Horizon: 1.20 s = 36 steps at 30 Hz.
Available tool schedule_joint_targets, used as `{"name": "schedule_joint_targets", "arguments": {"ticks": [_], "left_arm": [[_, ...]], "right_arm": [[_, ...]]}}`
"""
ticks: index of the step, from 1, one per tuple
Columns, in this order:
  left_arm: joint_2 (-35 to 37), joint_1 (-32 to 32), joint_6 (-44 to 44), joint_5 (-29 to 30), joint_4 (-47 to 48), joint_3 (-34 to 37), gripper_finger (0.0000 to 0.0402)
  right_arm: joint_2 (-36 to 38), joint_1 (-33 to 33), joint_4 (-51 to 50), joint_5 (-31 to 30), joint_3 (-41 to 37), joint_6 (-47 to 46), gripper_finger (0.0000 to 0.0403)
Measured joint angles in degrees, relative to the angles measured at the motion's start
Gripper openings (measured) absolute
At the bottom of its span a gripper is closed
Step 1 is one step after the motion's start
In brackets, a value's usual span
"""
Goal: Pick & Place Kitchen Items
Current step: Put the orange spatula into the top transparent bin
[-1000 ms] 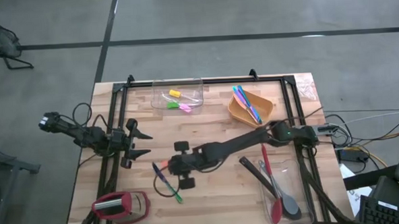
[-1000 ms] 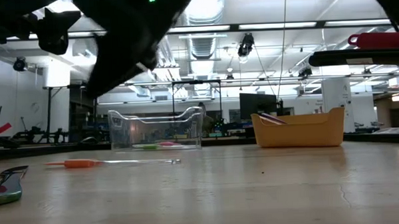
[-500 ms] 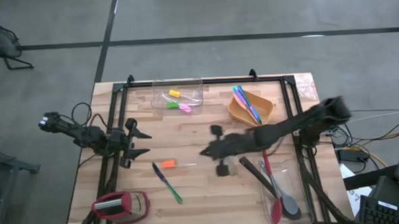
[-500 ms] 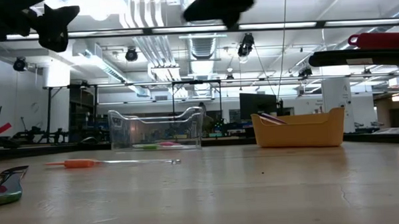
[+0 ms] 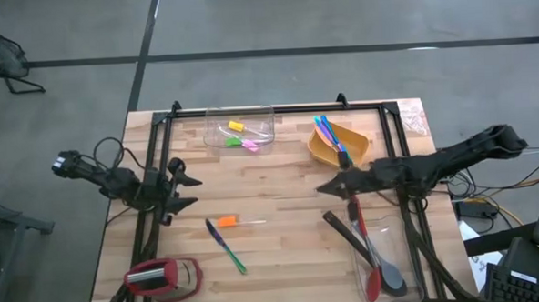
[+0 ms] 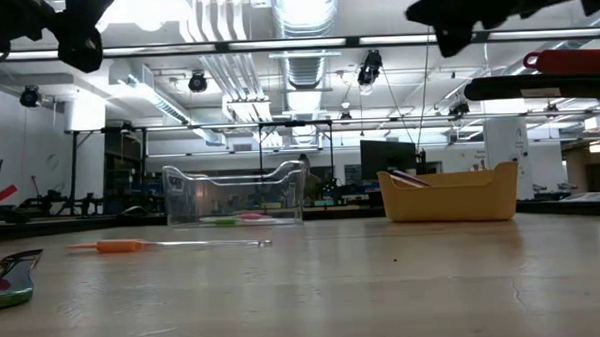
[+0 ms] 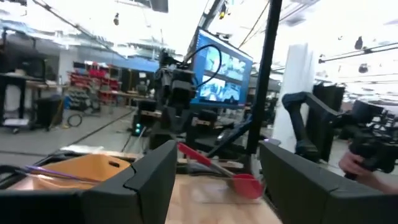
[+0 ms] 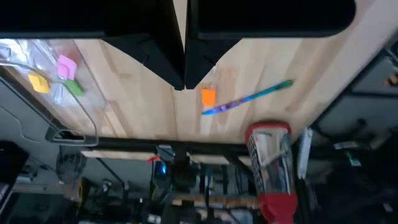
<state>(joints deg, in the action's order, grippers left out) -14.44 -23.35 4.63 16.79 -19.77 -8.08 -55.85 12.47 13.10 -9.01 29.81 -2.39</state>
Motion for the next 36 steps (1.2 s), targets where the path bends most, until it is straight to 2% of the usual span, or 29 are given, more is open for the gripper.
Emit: {"name": "schedule_joint_targets", "arguments": {"ticks": [10, 15, 19, 25, 32, 36], "left_arm": [[-5.35, 0.02, 5.97, 10.40, 0.20, 1.21, 0.0236], [-9.80, 0.02, 8.85, 10.63, 1.40, 1.08, 0.0236], [-13.93, 0.02, 13.73, 10.60, 8.85, -1.08, 0.0236], [-23.74, -0.13, 22.41, 8.42, 18.90, -6.07, 0.0236], [-39.82, -0.13, 20.52, 6.17, 23.95, -15.40, 0.0236], [-47.03, -0.39, 20.59, 5.94, 32.41, -21.55, 0.0236]], "right_arm": [[17.42, -0.11, 2.45, 0.62, -12.38, 0.78, 0.0008], [25.73, -0.11, 2.22, 0.25, -16.84, 1.07, 0.0008], [31.19, -0.11, 1.53, 0.17, -20.07, 2.73, 0.0008], [38.01, -0.15, -0.73, -0.45, -22.90, 2.81, 0.0008], [40.50, -0.13, -0.84, -0.59, -24.29, 2.36, 0.0008], [39.47, -0.11, -0.87, -0.60, -24.29, 2.79, 0.0009]]}}
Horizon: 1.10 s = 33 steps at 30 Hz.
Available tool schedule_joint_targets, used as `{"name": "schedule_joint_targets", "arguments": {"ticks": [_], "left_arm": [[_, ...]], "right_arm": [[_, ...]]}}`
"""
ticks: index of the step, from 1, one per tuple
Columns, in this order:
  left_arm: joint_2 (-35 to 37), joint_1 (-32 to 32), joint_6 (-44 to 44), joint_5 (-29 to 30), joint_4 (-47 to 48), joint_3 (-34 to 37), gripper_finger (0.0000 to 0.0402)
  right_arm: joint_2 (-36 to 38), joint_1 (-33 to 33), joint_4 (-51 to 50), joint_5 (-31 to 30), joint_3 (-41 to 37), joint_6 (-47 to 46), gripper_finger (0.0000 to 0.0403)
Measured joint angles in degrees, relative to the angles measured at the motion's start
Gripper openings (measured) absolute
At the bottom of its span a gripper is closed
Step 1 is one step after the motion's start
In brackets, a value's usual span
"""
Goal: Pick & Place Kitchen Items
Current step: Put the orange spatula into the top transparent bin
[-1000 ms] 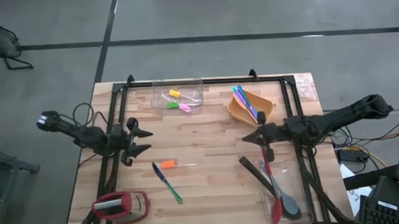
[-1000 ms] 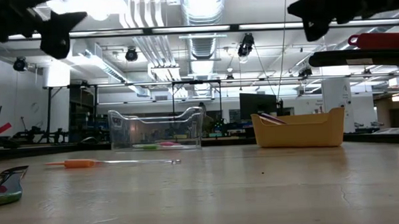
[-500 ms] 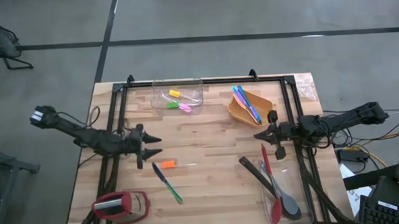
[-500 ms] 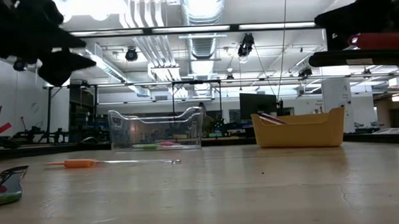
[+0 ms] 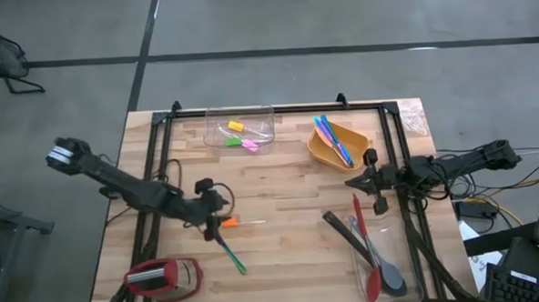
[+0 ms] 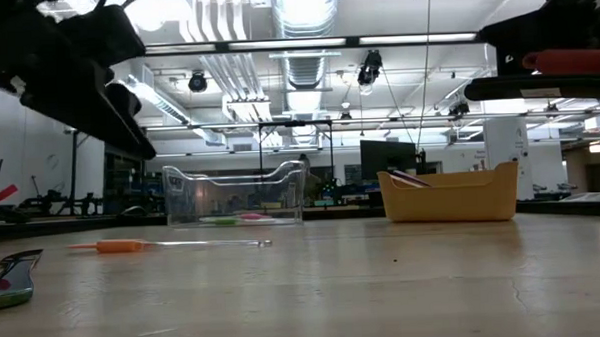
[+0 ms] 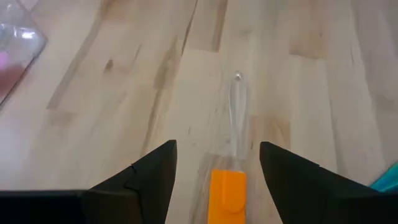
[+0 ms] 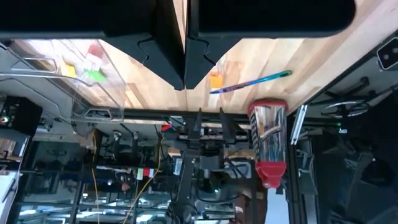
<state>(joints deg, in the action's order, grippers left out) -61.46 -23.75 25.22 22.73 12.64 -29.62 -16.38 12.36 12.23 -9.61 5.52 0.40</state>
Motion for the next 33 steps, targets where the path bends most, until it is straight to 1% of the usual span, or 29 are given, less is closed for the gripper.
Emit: {"name": "schedule_joint_targets", "arguments": {"ticks": [2, 5, 7, 11, 17, 21, 29, 33], "left_arm": [[-3.30, -0.59, 0.32, -0.41, 3.91, -3.22, 0.0236], [-8.75, -1.67, 3.12, -1.03, 11.41, -6.67, 0.0236], [-11.66, -2.16, 4.70, -1.00, 13.51, -8.39, 0.0236], [-16.44, -2.64, 5.24, -1.05, 14.03, -10.51, 0.0236], [-21.45, -2.86, 5.34, -1.39, 15.21, -10.91, 0.0247], [-23.01, -2.85, 5.31, -2.25, 15.24, -10.87, 0.0254], [-26.46, -2.67, 5.08, -3.70, 14.95, -10.97, 0.0252], [-27.19, -2.56, 5.16, -3.98, 14.80, -10.94, 0.0242]], "right_arm": [[-0.56, 0.00, 0.04, -0.01, 0.00, -0.18, 0.0009], [-1.06, 0.00, -0.02, 0.00, 0.00, -0.40, 0.0009], [-1.26, 0.00, 0.00, -0.02, 0.00, -0.01, 0.0009], [-1.71, 0.00, 0.02, 0.00, 0.00, -0.49, 0.0009], [-1.71, 0.00, 0.02, 0.00, 0.00, 0.02, 0.0009], [-1.71, 0.00, 0.02, 0.00, 0.00, -0.65, 0.0009], [-1.71, 0.00, 0.02, 0.00, 0.00, -0.56, 0.0009], [-1.72, 0.00, 0.02, 0.00, 0.00, -0.18, 0.0009]]}}
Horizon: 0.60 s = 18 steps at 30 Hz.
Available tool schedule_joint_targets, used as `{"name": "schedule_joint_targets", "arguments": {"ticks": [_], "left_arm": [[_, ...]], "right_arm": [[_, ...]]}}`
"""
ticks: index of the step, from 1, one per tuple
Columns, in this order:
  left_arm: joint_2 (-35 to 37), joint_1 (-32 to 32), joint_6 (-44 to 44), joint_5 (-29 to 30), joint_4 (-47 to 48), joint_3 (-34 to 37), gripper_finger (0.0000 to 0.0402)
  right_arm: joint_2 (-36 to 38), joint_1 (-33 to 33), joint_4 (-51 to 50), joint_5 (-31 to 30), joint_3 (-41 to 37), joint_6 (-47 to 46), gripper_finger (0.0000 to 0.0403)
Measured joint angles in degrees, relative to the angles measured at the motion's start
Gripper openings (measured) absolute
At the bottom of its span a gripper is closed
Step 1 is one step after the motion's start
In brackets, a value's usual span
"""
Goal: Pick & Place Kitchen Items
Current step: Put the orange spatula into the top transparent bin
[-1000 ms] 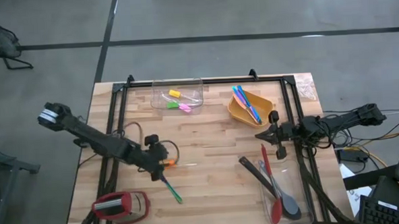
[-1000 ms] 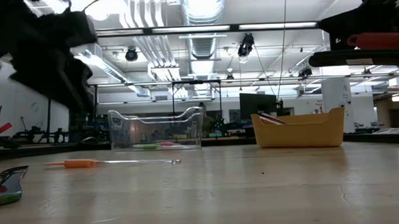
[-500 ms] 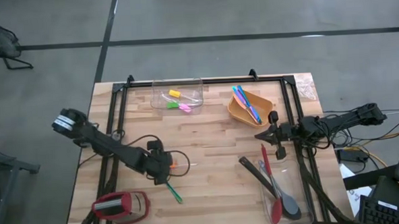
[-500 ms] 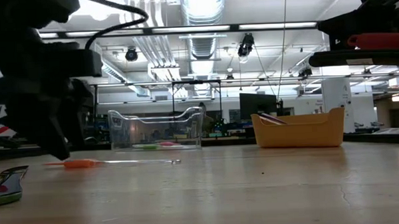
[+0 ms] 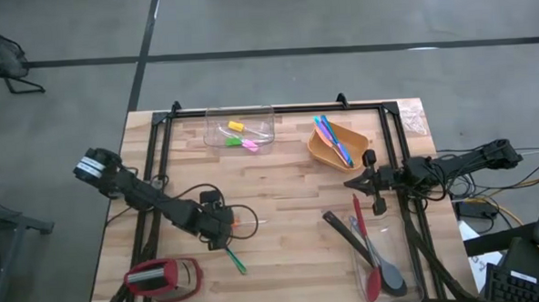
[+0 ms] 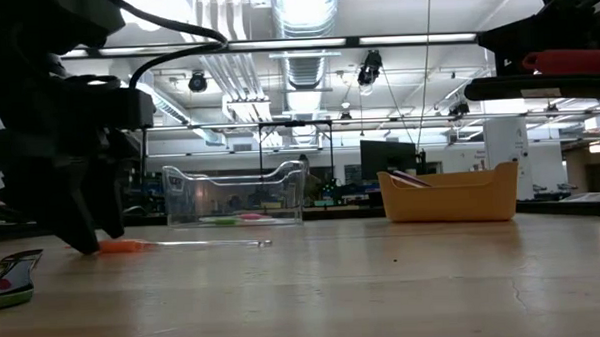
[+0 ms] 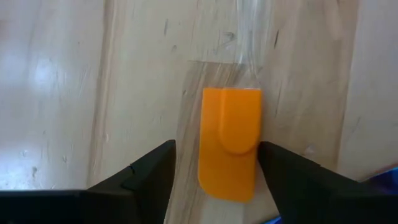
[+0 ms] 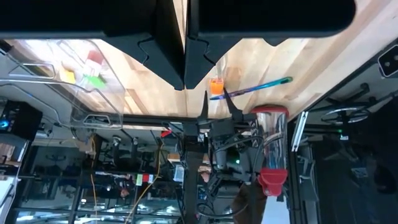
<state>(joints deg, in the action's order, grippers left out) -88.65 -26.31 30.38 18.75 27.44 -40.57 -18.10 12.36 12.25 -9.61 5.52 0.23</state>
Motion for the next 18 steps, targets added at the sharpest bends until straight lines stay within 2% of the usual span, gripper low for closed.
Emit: {"name": "schedule_joint_targets", "arguments": {"ticks": [6, 11, 18], "left_arm": [[-1.30, 1.20, -1.63, -1.91, -2.09, 0.56, 0.0204], [-2.60, 3.52, -2.02, -6.47, -5.22, 0.80, 0.0175], [-3.85, 5.19, -2.92, -7.62, -7.09, 2.57, 0.0128]], "right_arm": [[0.01, 0.00, 0.00, 0.00, 0.02, -0.46, 0.0009], [-0.03, 0.00, 0.00, 0.00, 0.02, 0.20, 0.0009], [-0.03, 0.00, 0.00, 0.00, 0.02, 0.01, 0.0009]]}}
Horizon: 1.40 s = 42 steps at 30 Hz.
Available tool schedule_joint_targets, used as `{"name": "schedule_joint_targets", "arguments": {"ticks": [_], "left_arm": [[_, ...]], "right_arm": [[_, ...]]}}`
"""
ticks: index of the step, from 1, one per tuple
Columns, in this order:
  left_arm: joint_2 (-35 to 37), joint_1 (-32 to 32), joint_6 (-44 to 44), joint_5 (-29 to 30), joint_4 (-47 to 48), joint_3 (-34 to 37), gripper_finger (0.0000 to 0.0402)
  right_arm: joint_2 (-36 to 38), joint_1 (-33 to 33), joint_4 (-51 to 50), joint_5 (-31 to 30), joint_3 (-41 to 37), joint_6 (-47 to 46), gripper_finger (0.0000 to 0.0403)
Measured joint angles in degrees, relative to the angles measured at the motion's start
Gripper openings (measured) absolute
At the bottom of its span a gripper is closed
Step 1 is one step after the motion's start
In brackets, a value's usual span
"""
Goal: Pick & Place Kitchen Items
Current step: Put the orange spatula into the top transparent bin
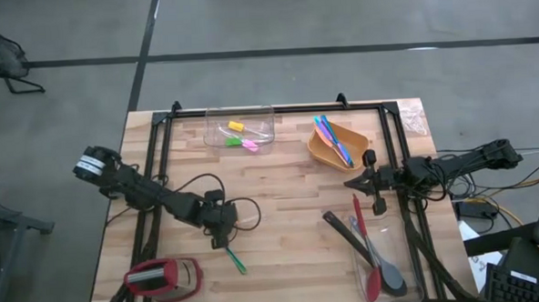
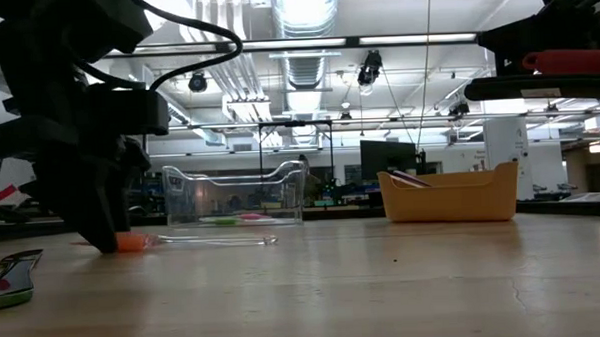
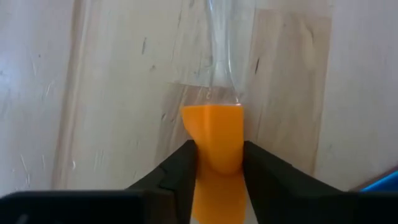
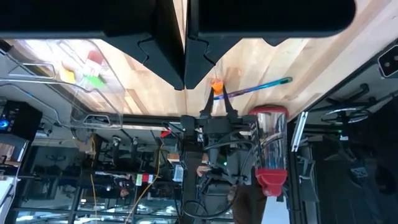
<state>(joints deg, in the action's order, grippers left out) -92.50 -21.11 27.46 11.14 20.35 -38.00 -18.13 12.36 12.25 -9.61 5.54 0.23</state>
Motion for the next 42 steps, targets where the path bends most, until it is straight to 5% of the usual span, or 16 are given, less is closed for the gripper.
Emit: {"name": "schedule_joint_targets", "arguments": {"ticks": [15, 25, 30, 42], "left_arm": [[5.29, -0.01, -3.61, 1.93, -0.43, -0.71, 0.0075], [14.07, 0.92, -6.45, 12.55, 7.75, -2.58, 0.0048], [17.48, 2.40, -8.43, 12.94, 8.12, -3.01, 0.0027], [20.34, 8.35, -16.22, 22.11, 9.52, -6.20, 0.0030]], "right_arm": [[0.00, 0.00, 0.00, 0.00, 0.02, -0.48, 0.0009], [-0.01, -0.02, 0.01, 0.00, 0.02, -0.46, 0.0009], [-0.02, -0.02, 0.00, 0.00, 0.02, 0.17, 0.0009], [-0.02, -0.02, 0.00, 0.00, 0.02, -0.46, 0.0009]]}}
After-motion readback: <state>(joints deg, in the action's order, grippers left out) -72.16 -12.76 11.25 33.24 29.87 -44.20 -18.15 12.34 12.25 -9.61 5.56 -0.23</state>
